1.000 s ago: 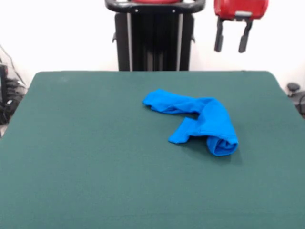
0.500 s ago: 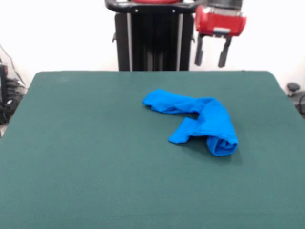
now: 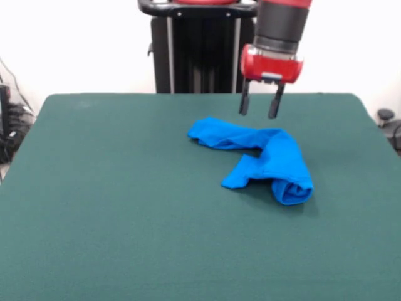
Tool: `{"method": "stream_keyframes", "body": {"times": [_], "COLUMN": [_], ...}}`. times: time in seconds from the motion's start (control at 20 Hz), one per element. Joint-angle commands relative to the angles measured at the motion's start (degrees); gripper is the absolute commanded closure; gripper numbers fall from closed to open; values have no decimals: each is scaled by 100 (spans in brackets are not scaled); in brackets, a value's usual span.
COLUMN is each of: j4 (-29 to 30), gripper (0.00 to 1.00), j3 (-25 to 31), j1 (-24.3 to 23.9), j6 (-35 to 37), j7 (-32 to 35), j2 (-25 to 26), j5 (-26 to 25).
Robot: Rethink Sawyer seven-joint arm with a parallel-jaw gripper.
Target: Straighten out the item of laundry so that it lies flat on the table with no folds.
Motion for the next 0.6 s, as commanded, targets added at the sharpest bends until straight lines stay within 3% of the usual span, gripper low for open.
{"method": "stream_keyframes", "body": {"times": [0.05, 0.3, 0.6], "j4": [-500, -720, -754], "gripper": [0, 0, 0], "j3": [789, 1109, 1042], "j1": [-273, -525, -391], "j6": [-137, 10, 528], "j7": [1434, 1206, 1120], "j2": [605, 721, 440], "j5": [404, 279, 374]}}
